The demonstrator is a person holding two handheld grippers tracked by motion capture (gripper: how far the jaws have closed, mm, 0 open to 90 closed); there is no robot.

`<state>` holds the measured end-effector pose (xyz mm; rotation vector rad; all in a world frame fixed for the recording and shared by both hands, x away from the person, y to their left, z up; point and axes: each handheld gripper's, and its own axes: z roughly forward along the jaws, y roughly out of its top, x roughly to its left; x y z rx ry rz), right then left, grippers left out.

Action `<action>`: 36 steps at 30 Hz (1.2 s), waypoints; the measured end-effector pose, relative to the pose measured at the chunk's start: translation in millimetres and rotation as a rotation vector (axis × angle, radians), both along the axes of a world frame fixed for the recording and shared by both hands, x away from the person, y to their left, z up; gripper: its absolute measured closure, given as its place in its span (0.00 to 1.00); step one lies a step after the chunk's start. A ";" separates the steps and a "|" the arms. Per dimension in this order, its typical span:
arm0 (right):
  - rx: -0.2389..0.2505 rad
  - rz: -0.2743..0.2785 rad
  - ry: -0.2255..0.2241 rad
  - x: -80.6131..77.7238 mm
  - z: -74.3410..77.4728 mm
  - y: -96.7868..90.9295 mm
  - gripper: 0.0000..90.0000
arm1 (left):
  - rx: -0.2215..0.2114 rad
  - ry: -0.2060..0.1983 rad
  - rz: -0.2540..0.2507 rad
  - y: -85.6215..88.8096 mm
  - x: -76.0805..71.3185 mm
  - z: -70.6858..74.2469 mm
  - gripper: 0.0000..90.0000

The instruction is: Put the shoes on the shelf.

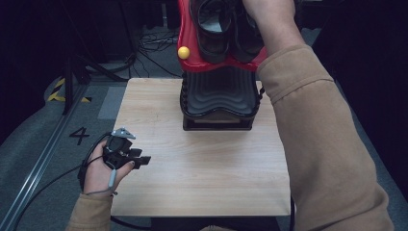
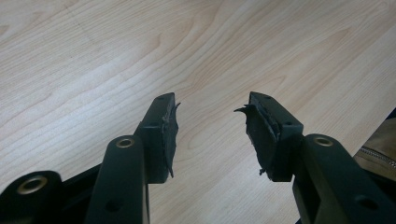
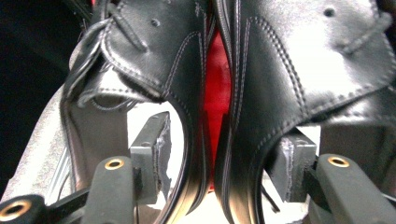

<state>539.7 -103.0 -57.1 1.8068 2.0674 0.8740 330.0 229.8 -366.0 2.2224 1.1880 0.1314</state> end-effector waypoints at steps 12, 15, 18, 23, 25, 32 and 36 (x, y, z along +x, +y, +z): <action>0.011 0.081 -0.050 -41.4 21.9 -33.4 0.51 | 0.004 -0.012 -0.002 -3.3 -3.3 3.6 0.60; -0.007 0.124 -0.066 -54.8 22.2 -45.0 0.51 | 0.003 -0.014 0.002 -2.4 -4.9 4.6 0.60; -0.009 0.182 -0.081 -73.0 18.7 -57.6 0.50 | 0.001 -0.015 0.009 -0.2 -5.0 5.1 0.60; -0.012 0.234 -0.072 -95.4 7.7 -78.3 0.50 | 0.001 -0.010 0.012 0.9 -5.8 5.0 0.60; -0.008 0.256 -0.067 -104.9 1.8 -91.7 0.50 | 0.002 -0.009 0.019 1.2 -6.3 5.1 0.60; -0.023 0.282 -0.073 -129.6 -16.5 -131.2 0.50 | 0.006 0.001 0.029 0.9 -4.8 2.6 0.60; -0.019 0.301 -0.057 -138.6 -28.8 -147.1 0.50 | 0.008 -0.008 0.025 -0.6 -4.5 4.1 0.60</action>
